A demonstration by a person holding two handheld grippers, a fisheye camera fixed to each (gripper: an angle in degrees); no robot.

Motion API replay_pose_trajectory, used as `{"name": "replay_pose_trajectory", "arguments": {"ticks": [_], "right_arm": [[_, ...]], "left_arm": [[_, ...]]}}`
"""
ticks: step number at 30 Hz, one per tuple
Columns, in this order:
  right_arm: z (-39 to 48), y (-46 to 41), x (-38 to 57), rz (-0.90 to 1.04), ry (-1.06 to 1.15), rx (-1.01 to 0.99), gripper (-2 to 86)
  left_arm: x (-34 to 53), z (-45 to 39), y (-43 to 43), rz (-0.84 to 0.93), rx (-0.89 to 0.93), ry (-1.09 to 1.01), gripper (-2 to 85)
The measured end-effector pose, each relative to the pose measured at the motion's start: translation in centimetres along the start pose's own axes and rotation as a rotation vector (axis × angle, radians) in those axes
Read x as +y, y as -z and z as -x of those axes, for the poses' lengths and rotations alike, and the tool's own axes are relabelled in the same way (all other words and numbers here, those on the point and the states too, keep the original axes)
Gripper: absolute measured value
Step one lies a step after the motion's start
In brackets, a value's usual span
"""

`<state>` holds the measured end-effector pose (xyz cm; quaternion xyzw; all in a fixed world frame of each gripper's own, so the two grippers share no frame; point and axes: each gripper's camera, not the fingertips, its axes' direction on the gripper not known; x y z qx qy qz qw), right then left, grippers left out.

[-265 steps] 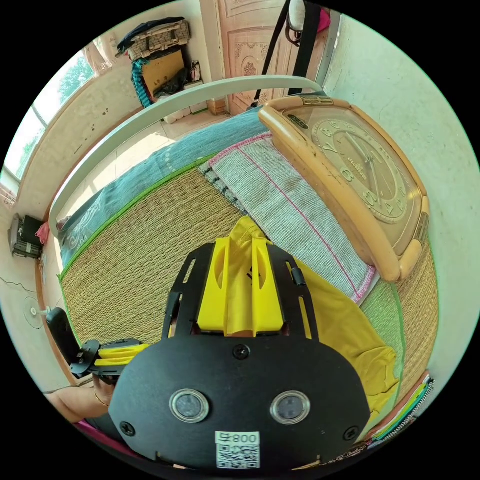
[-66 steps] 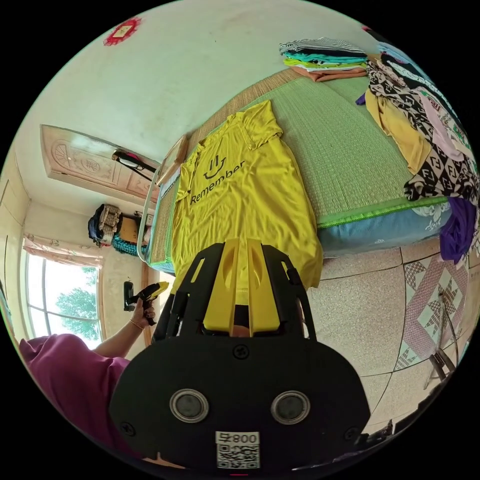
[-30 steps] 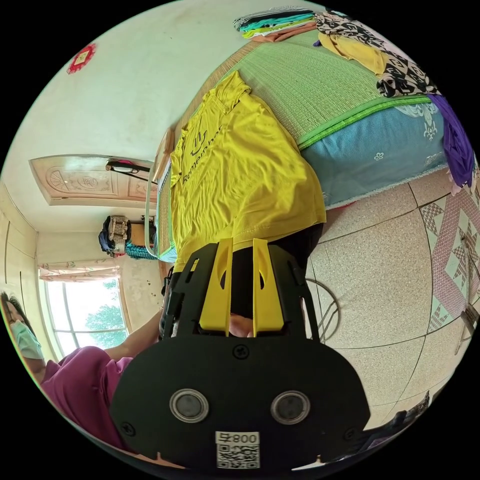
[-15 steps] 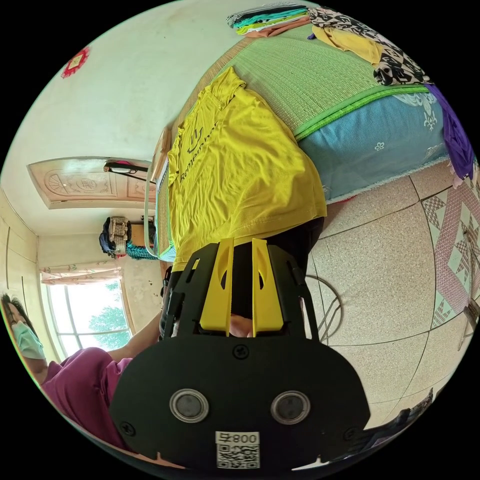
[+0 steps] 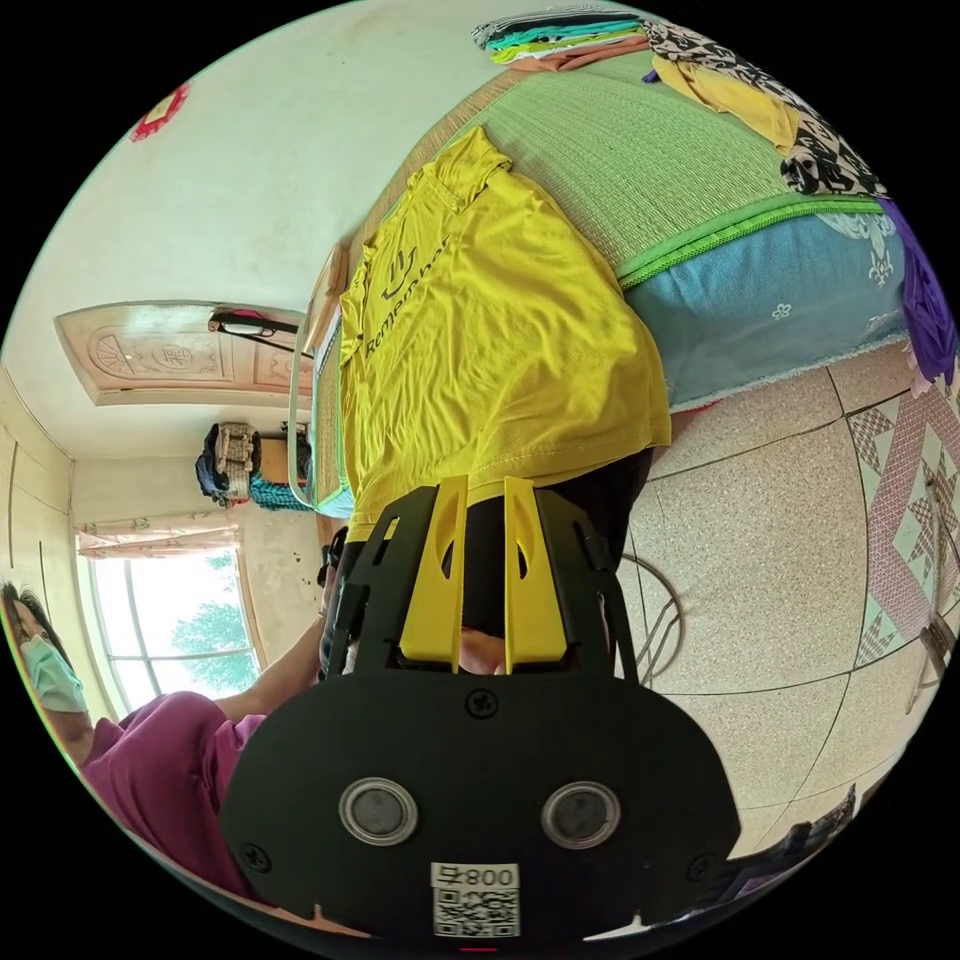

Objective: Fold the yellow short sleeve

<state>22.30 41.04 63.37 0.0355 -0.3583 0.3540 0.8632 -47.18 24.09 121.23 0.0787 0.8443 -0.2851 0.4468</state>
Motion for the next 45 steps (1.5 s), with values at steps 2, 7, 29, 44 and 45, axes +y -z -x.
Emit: {"name": "replay_pose_trajectory", "arguments": {"ticks": [2, 7, 29, 44, 45], "right_arm": [[0.0, -0.1, -0.1, 0.001, 0.002, -0.002, 7.1], [0.0, -0.6, -0.3, 0.007, 0.004, -0.005, 7.0], [-0.7, -1.6, -1.2, 0.021, -0.048, -0.005, 6.6], [-1.2, -0.3, -2.1, 0.0, -0.094, -0.019, 6.7], [-1.3, -0.2, -2.3, -0.003, -0.095, -0.027, 6.7]], "left_arm": [[0.0, 0.0, 0.4, -0.01, 0.014, -0.006, 1.5], [0.0, -0.1, 1.3, -0.032, 0.057, -0.031, 1.2], [-3.9, 2.8, 2.9, -0.04, 0.01, 0.018, 9.2], [-4.7, 4.8, 0.1, 0.006, 0.283, 0.017, 10.0], [-4.5, 4.8, 0.2, -0.004, 0.298, 0.014, 9.7]]}}
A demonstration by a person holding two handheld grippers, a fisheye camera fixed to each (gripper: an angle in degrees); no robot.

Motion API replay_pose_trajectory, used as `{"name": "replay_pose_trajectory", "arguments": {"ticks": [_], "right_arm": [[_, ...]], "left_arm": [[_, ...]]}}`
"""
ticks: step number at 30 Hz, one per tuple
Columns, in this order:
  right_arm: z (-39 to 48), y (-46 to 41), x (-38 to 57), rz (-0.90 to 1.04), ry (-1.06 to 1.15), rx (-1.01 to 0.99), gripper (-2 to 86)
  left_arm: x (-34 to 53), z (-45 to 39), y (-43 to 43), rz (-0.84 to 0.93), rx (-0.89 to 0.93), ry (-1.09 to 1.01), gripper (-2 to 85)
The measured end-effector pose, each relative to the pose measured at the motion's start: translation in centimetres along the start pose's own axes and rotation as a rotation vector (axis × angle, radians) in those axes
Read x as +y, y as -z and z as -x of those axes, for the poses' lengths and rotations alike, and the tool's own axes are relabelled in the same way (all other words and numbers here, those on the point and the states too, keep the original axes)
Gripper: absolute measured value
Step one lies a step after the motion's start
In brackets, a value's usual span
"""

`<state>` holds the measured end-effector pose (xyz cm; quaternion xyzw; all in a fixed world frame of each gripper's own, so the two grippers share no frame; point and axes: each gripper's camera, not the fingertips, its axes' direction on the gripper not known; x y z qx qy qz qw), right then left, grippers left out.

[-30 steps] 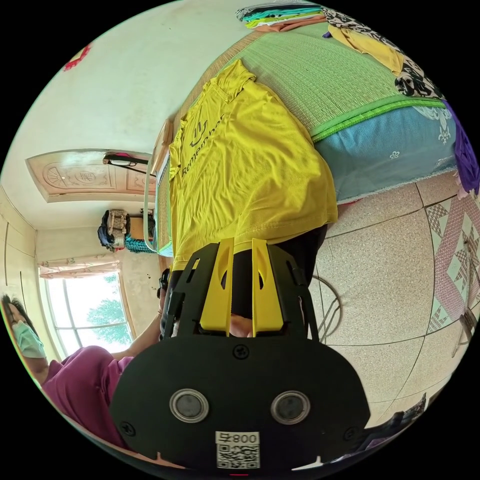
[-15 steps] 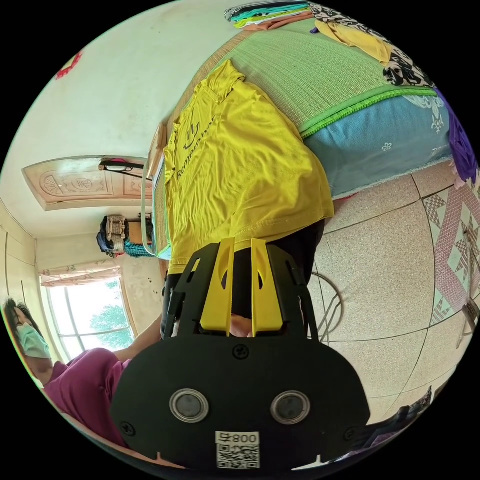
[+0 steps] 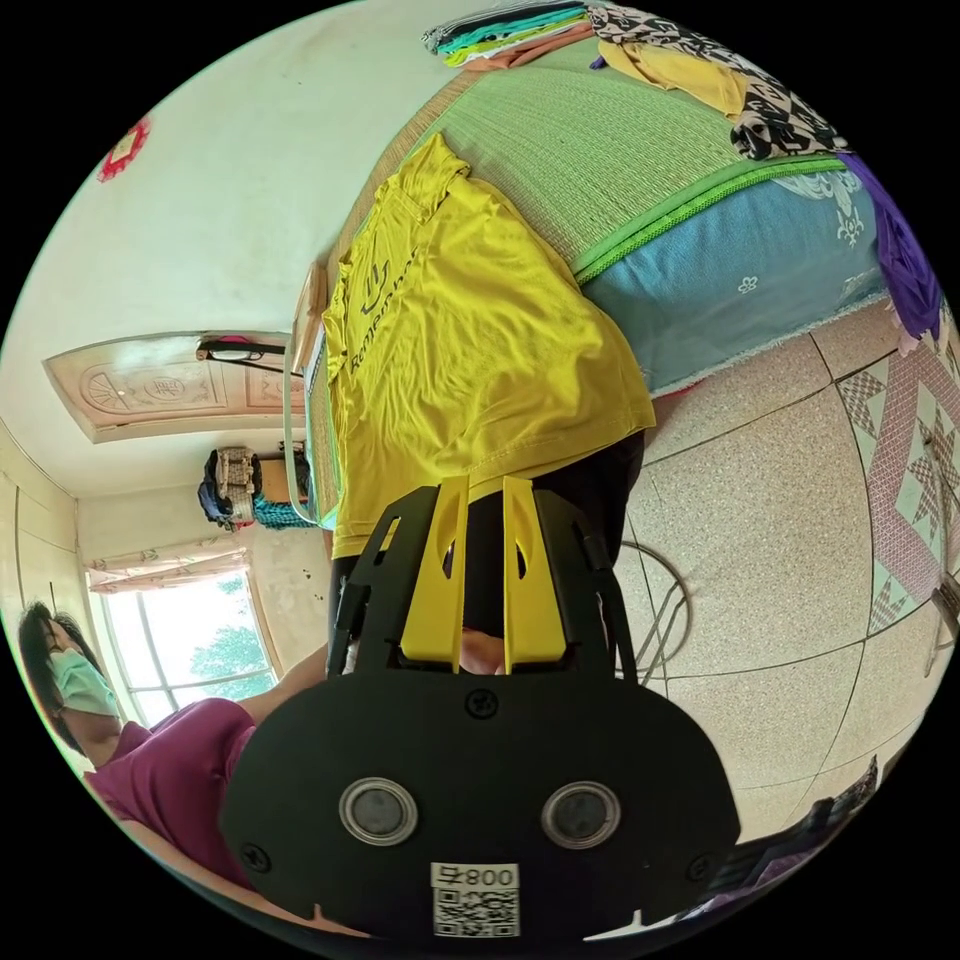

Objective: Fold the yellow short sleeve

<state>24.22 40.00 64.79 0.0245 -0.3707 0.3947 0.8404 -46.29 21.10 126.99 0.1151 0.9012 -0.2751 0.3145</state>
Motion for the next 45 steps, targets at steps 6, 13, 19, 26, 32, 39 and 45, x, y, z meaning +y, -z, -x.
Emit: {"name": "replay_pose_trajectory", "arguments": {"ticks": [6, 13, 19, 26, 32, 39, 45], "right_arm": [[-0.3, 0.2, -0.5, -0.008, -0.01, -0.036, 6.7], [-0.7, 1.4, -1.1, -0.023, -0.017, -0.055, 6.7], [-1.7, 2.1, -1.8, -0.038, -0.034, -0.092, 6.7], [-3.0, 3.4, -2.9, -0.065, -0.05, -0.131, 6.7], [-4.7, 5.4, -3.7, -0.107, -0.066, -0.159, 6.8], [-7.5, 7.3, -4.7, -0.145, -0.098, -0.198, 7.1], [-10.2, 8.7, -5.9, -0.182, -0.131, -0.212, 8.1]], "left_arm": [[0.5, -0.2, 1.0, -0.045, -0.03, 0.022, 12.2], [0.9, -1.1, -0.6, 0.014, 0.054, -0.02, 4.9], [2.5, -3.1, 0.3, -0.006, 0.076, -0.048, 2.1], [4.3, -6.9, 2.2, -0.063, 0.092, -0.118, 1.6], [4.8, -10.5, 1.7, -0.037, 0.058, -0.178, 1.6], [5.7, -13.2, 0.0, -0.021, 0.015, -0.197, 1.6], [6.8, -15.2, -1.3, -0.03, -0.035, -0.2, 1.6]]}}
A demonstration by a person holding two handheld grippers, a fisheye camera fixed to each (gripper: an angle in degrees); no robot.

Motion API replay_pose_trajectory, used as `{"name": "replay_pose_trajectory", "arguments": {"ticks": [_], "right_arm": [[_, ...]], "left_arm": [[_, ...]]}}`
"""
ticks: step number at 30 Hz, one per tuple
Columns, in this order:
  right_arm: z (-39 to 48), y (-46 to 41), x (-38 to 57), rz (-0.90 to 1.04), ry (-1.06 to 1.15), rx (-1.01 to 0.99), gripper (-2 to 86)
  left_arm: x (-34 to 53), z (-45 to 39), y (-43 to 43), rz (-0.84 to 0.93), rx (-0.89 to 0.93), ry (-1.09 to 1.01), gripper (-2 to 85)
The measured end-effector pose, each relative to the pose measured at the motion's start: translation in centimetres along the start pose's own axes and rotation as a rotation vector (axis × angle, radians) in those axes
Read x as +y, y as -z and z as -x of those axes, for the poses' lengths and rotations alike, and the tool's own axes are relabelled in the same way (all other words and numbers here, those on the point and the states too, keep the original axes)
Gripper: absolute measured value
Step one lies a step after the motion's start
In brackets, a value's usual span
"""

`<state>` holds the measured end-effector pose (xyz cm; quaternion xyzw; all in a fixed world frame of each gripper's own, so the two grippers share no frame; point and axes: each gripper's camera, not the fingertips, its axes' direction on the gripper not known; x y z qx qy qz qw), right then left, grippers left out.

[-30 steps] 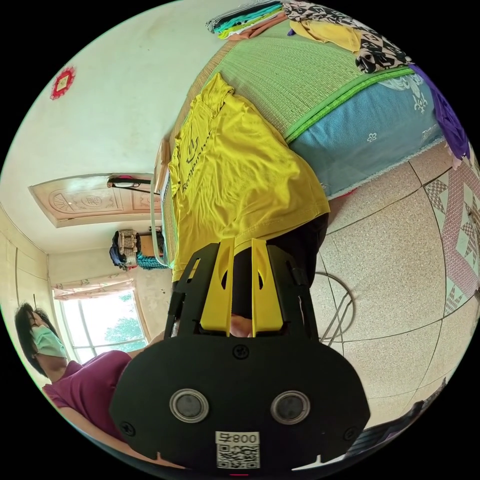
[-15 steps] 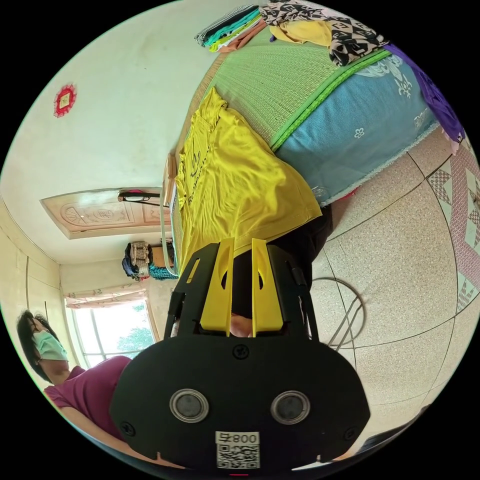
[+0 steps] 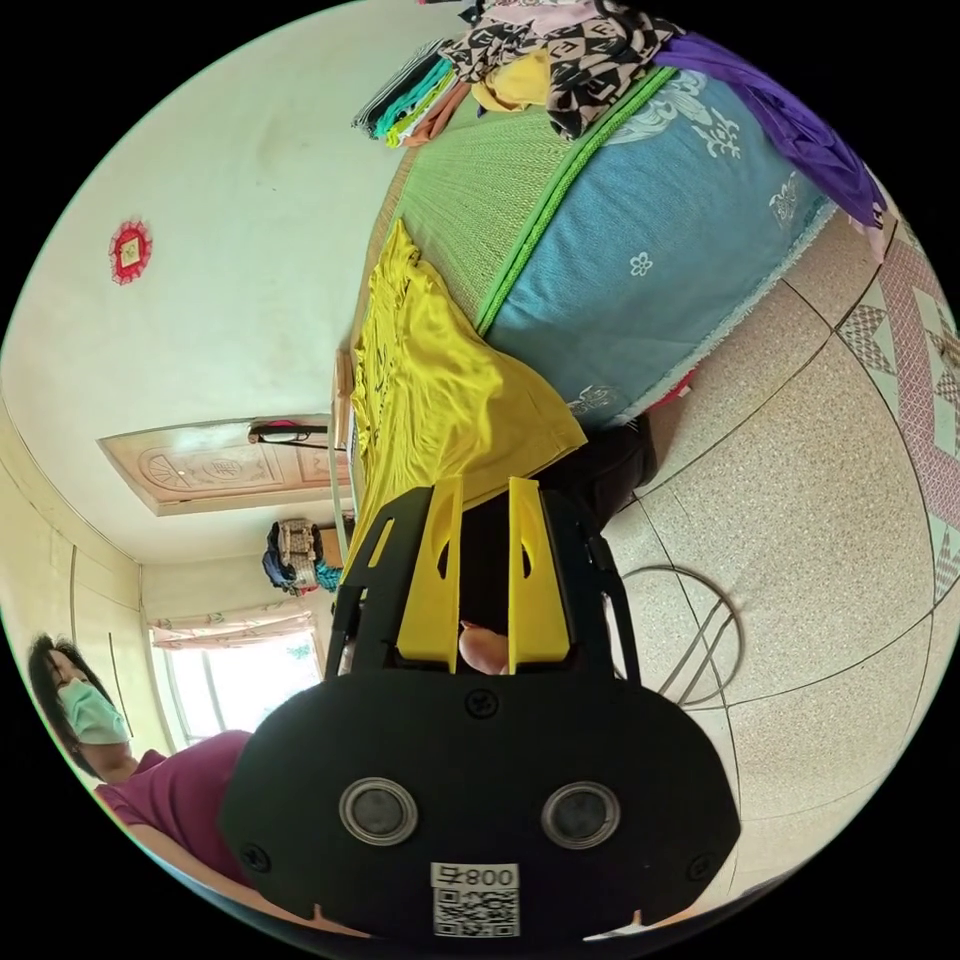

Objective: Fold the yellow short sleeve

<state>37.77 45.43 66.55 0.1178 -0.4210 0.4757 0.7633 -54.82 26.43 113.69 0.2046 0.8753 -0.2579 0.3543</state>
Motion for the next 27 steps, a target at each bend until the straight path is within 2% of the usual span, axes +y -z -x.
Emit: {"name": "replay_pose_trajectory", "arguments": {"ticks": [15, 22, 27], "right_arm": [[-6.4, 1.9, -8.2, 0.039, 0.014, -0.086, 13.7], [-10.6, 2.5, -11.5, 0.04, -0.012, -0.274, 15.3], [-12.6, 2.8, -12.9, 0.065, -0.017, -0.335, 15.4]], "left_arm": [[2.5, -4.0, -3.3, -0.03, -0.188, 0.046, 1.5], [3.9, -5.3, -4.7, -0.051, -0.26, 0.065, 1.5], [4.8, -5.9, -6.1, -0.05, -0.296, 0.079, 1.6]]}}
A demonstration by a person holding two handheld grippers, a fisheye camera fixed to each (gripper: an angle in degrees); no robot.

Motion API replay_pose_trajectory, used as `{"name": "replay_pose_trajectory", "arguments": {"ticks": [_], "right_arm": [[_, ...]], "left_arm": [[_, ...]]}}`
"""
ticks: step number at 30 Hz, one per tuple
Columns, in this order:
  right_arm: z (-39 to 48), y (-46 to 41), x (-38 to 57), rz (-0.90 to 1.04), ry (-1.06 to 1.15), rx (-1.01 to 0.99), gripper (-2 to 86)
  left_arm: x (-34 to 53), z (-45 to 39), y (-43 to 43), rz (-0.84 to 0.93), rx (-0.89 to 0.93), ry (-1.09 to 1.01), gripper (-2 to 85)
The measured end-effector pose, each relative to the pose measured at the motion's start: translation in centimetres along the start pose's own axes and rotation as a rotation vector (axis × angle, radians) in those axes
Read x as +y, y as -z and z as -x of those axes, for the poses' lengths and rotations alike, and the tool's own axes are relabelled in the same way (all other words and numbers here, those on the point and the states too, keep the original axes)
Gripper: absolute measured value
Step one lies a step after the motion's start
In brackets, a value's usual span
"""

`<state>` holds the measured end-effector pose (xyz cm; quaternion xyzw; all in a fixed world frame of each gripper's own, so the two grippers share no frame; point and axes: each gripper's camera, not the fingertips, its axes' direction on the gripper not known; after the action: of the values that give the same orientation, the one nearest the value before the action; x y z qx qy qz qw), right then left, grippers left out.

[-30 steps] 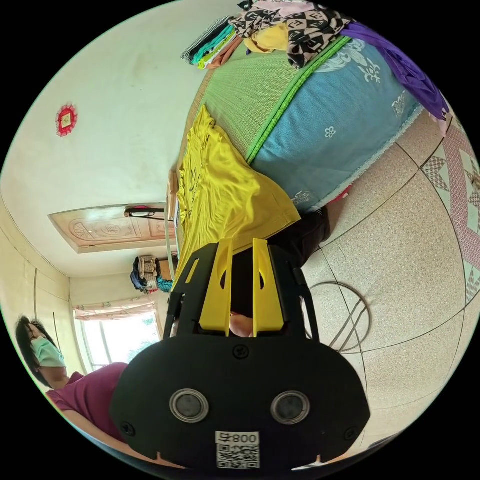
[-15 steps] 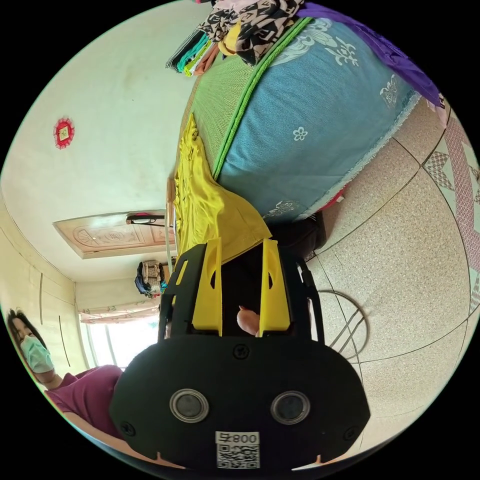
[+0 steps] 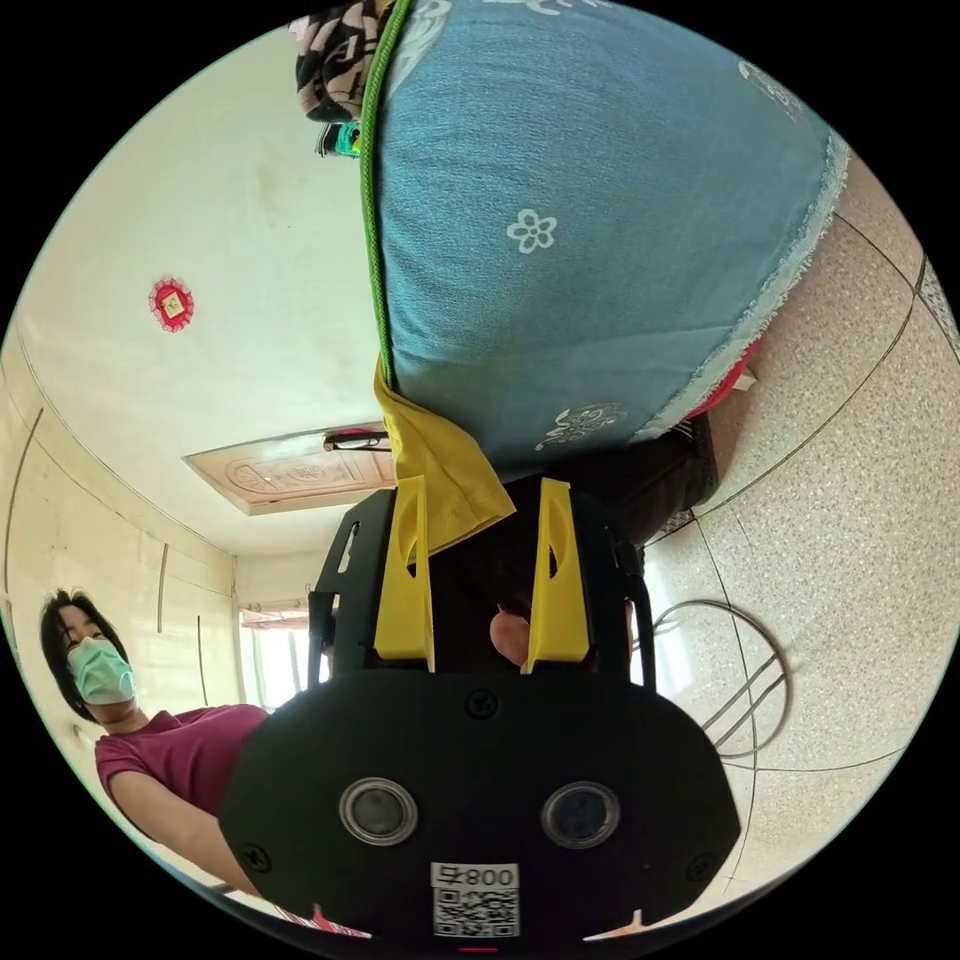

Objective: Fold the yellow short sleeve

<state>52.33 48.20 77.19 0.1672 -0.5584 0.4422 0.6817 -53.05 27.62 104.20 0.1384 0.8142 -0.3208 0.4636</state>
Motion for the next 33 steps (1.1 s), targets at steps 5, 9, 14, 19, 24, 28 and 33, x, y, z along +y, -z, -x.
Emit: {"name": "replay_pose_trajectory", "arguments": {"ticks": [5, 9, 14, 19, 24, 28, 33], "right_arm": [[-1.7, 1.4, -1.0, -0.038, -0.015, -0.137, 14.9], [-2.3, 1.7, -1.8, -0.014, -0.018, -0.149, 14.5], [-3.2, 2.2, -2.3, -0.025, -0.026, -0.219, 14.2], [-3.1, 2.3, -2.7, -0.014, -0.007, -0.297, 12.7], [-2.6, 3.3, -2.4, -0.031, 0.003, -0.304, 8.0], [-1.2, 4.4, -2.0, -0.031, 0.042, -0.299, 2.8], [1.0, 6.2, -1.0, -0.051, 0.096, -0.308, 0.9]], "left_arm": [[0.8, -0.7, -0.7, 0.0, -0.026, 0.007, 1.6], [1.6, -1.2, -1.0, -0.002, -0.041, 0.013, 1.6], [2.2, -1.9, -1.5, 0.008, -0.06, 0.008, 1.6], [3.0, -2.2, -1.5, 0.003, -0.075, 0.013, 1.6], [3.9, -2.3, -1.5, 0.003, -0.081, 0.015, 1.6], [4.4, -2.3, -1.3, 0.0, -0.075, 0.012, 1.6], [5.4, -2.2, -0.5, -0.008, -0.06, 0.005, 1.6]]}}
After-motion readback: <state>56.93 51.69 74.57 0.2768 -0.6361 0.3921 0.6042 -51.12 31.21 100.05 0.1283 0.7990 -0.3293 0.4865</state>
